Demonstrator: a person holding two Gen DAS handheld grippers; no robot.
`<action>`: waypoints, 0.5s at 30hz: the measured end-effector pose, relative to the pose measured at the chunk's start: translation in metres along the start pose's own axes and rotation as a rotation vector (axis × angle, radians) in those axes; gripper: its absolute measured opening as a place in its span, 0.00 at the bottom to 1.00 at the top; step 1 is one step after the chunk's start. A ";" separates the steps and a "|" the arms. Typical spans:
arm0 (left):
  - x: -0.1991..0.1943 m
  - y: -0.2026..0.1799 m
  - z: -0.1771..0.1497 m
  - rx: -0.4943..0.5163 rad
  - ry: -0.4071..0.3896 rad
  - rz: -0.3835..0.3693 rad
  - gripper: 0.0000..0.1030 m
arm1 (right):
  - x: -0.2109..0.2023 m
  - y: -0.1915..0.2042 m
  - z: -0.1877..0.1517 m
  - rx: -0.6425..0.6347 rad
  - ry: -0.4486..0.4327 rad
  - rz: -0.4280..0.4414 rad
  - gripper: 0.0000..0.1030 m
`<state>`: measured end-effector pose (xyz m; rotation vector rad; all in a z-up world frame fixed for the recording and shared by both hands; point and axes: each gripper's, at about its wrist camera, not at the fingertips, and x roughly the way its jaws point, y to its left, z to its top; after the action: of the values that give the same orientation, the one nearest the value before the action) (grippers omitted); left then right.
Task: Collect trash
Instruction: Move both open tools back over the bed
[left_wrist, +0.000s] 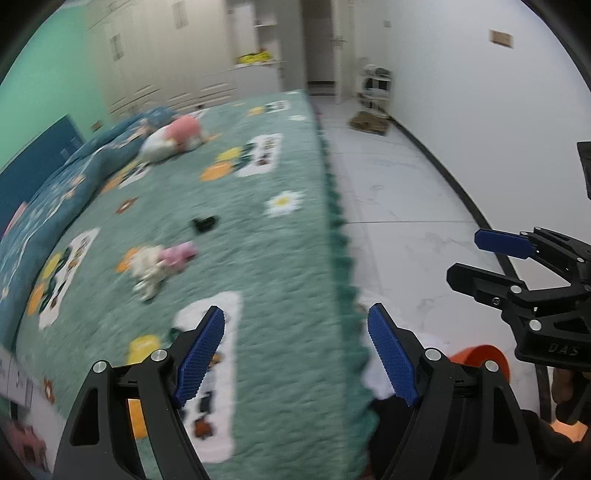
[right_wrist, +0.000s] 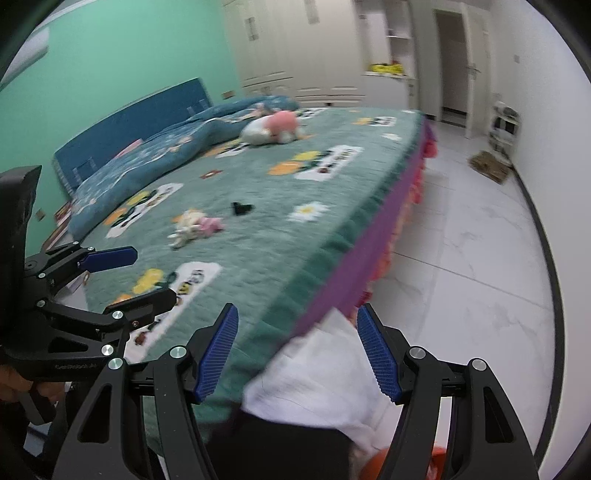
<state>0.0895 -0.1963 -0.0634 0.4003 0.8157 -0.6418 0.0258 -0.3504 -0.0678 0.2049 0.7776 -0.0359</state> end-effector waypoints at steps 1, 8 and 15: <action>0.000 0.010 -0.001 -0.019 0.001 0.012 0.77 | 0.005 0.006 0.003 -0.009 0.003 0.007 0.65; 0.011 0.078 -0.007 -0.151 0.027 0.066 0.78 | 0.056 0.052 0.036 -0.071 0.036 0.074 0.65; 0.032 0.133 -0.009 -0.250 0.066 0.096 0.78 | 0.110 0.086 0.068 -0.118 0.072 0.132 0.65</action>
<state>0.1892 -0.1042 -0.0825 0.2319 0.9214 -0.4326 0.1611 -0.2753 -0.0831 0.1456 0.8340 0.1423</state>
